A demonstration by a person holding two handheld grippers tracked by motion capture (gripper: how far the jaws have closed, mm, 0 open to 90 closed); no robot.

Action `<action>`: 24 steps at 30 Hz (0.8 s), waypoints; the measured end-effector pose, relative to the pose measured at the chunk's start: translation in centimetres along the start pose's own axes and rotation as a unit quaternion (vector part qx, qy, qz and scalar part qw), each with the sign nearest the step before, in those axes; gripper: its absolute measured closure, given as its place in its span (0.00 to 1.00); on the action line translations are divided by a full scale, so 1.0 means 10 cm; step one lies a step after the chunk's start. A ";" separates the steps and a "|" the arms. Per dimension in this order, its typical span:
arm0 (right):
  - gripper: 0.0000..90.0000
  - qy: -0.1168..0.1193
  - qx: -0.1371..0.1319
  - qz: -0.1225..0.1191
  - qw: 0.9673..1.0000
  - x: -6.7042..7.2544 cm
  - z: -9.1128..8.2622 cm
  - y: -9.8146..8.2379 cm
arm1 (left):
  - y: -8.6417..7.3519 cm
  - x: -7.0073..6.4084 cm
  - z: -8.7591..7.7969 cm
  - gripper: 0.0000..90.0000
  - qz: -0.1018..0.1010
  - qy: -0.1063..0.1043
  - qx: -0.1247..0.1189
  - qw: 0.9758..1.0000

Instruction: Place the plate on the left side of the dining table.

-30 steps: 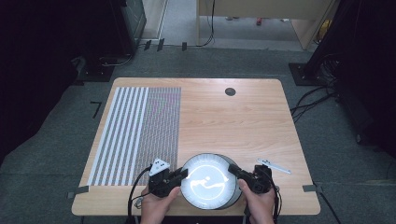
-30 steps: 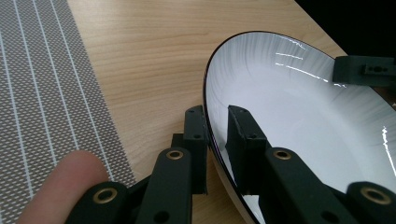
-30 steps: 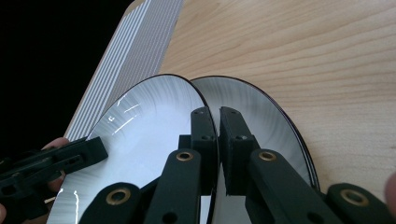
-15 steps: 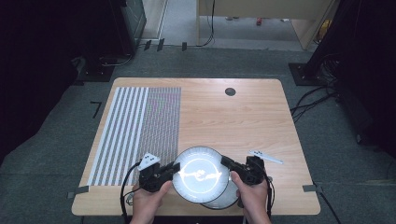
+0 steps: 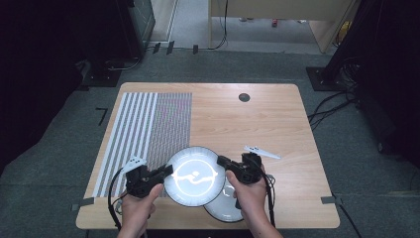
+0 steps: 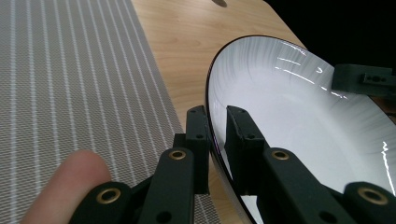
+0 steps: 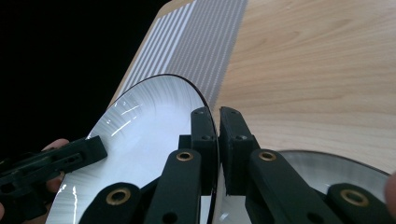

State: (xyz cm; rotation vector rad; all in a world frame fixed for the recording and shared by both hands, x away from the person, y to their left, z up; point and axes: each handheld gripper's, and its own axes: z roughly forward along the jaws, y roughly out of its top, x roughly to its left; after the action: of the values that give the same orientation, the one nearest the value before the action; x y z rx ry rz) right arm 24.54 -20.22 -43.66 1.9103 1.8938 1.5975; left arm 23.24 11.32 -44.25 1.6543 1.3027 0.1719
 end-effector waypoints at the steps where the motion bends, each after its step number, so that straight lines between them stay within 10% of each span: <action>1: 0.96 0.001 0.001 -0.003 1.000 0.05 0.03 0.02 | 0.02 0.02 -0.02 0.89 -0.002 0.001 -0.002 1.000; 24: 0.96 0.023 0.012 -0.032 0.999 0.73 0.72 0.33 | 0.47 0.65 -0.48 0.91 -0.031 0.036 -0.036 0.998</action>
State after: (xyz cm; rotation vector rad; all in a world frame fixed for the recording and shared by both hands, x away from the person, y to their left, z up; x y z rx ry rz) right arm 29.67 -11.26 -40.49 1.8184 1.9788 1.6209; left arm 26.11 19.67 -41.12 1.5581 1.3846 0.2398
